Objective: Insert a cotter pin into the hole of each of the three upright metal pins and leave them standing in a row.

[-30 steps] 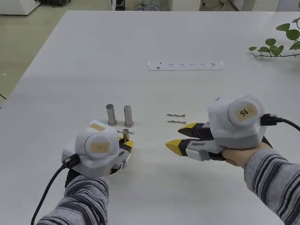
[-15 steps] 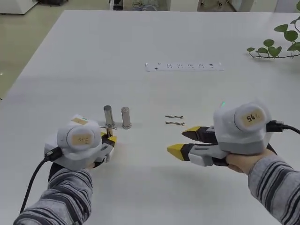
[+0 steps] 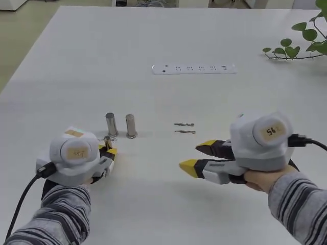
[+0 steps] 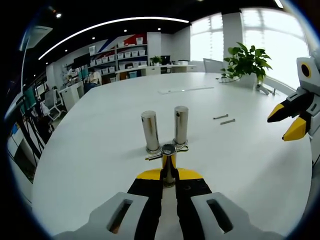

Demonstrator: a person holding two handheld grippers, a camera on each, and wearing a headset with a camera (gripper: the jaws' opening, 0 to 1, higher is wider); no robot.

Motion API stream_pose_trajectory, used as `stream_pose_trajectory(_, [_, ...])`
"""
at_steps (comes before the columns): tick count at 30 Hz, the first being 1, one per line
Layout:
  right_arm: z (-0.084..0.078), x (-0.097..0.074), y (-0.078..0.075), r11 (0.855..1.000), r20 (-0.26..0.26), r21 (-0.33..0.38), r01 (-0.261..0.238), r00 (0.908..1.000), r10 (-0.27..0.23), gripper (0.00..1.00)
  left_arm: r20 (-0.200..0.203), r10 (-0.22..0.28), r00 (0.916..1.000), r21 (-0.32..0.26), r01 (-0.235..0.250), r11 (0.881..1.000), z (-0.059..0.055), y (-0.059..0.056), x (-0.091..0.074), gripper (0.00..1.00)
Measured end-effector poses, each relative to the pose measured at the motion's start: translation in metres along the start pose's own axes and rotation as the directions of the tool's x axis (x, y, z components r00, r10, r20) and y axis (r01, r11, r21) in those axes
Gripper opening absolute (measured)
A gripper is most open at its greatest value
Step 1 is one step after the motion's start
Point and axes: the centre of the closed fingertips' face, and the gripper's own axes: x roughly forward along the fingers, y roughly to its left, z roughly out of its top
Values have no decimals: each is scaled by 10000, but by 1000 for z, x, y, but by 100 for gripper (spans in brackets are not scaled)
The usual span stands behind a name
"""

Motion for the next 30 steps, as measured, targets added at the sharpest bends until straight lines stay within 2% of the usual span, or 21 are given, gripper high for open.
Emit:
stream_pose_trajectory(4, [-1,0,0,10000,-8,33,10,10000,-10,32,-3,-32,10000,75,32,10000,0,1,0,5])
stream_pose_trajectory(18, [-6,2,4,9999,-133,151,-59,9999,61,33,-75,238,9997,-383,-240,9990,-2,1,0,7])
stream_pose_trajectory(23, [-6,1,3,9998,-95,215,-45,9999,47,33,-173,248,9995,-292,-253,9993,-5,2,-1,18])
stream_pose_trajectory(30, [-1,1,5,9995,82,305,-105,9999,102,34,332,-13,9994,-630,34,9980,1,-2,-13,35])
